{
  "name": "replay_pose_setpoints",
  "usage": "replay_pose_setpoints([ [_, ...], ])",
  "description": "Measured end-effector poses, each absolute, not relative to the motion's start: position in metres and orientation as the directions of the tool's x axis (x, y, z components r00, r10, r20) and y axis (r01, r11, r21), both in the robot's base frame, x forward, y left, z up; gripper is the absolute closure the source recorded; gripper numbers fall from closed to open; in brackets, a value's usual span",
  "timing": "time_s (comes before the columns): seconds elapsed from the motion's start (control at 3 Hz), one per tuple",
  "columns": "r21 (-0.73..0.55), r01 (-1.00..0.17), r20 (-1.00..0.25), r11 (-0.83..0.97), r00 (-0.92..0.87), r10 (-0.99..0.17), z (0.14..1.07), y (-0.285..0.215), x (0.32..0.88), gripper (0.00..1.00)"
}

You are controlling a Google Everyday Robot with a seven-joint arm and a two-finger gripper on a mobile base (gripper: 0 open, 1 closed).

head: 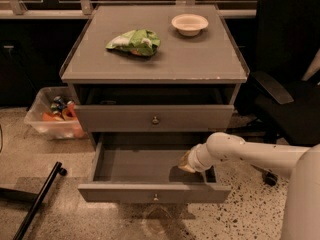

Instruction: Open middle drawer

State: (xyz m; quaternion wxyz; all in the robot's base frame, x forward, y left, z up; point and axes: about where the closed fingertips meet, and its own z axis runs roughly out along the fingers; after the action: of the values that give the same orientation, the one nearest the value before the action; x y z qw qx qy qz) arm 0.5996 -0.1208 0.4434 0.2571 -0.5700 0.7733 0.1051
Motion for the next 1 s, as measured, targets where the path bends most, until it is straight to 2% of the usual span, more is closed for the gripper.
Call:
replay_pose_setpoints([
  [0.33, -0.025, -0.959, -0.478, 0.281, -0.235, -0.846, 0.406, -0.121, 0.579, 0.81],
  [1.0, 0.079, -0.972, -0.433, 0.221, -0.233, -0.871, 0.389, -0.124, 0.542, 0.35],
])
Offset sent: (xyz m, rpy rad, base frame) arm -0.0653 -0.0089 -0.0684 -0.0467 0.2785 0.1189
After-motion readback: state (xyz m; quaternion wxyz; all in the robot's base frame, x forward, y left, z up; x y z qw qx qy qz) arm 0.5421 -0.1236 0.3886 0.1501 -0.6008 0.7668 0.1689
